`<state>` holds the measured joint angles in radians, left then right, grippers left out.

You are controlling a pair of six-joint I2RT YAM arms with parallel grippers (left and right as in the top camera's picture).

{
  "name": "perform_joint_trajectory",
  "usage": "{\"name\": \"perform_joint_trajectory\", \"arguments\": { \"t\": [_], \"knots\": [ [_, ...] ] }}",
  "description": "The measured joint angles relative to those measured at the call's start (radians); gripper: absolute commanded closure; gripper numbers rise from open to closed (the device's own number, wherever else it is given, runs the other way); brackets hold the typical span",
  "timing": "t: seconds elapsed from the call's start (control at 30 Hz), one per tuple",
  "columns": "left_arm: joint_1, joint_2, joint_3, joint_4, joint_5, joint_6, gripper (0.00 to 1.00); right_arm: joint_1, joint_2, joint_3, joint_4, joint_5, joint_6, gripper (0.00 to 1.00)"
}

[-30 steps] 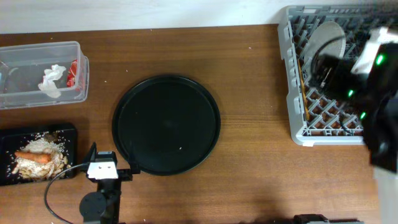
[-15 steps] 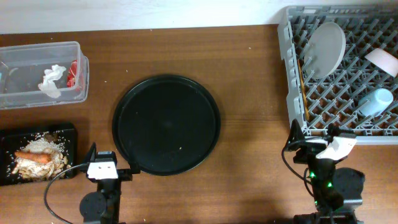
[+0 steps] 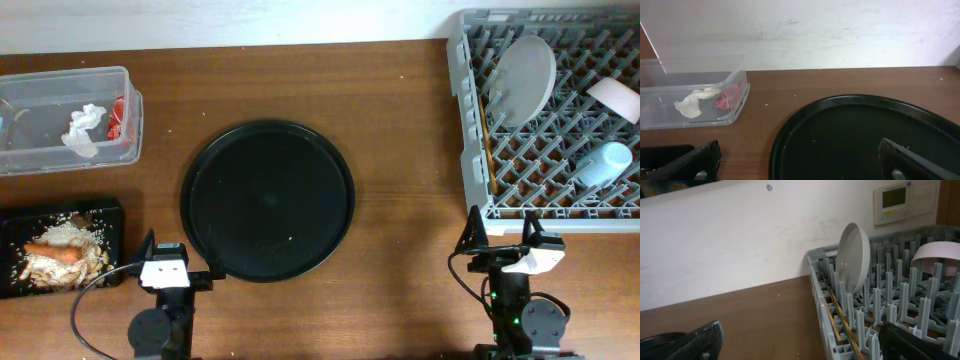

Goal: Sort waste into correct bins and load items into the dishwasher rack

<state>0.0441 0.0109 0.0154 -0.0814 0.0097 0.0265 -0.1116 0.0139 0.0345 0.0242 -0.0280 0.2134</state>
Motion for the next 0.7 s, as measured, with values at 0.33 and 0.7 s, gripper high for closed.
{"name": "perform_joint_trajectory", "arguments": {
  "t": [0.33,0.7],
  "knots": [
    [0.000,0.000,0.000,0.000,0.000,0.000,0.01,0.022,-0.003,-0.007,-0.107,0.027,0.000,0.02],
    [0.000,0.000,0.000,0.000,0.000,0.000,0.01,0.022,-0.003,-0.007,-0.107,0.027,-0.001,0.02]
  ]
}}
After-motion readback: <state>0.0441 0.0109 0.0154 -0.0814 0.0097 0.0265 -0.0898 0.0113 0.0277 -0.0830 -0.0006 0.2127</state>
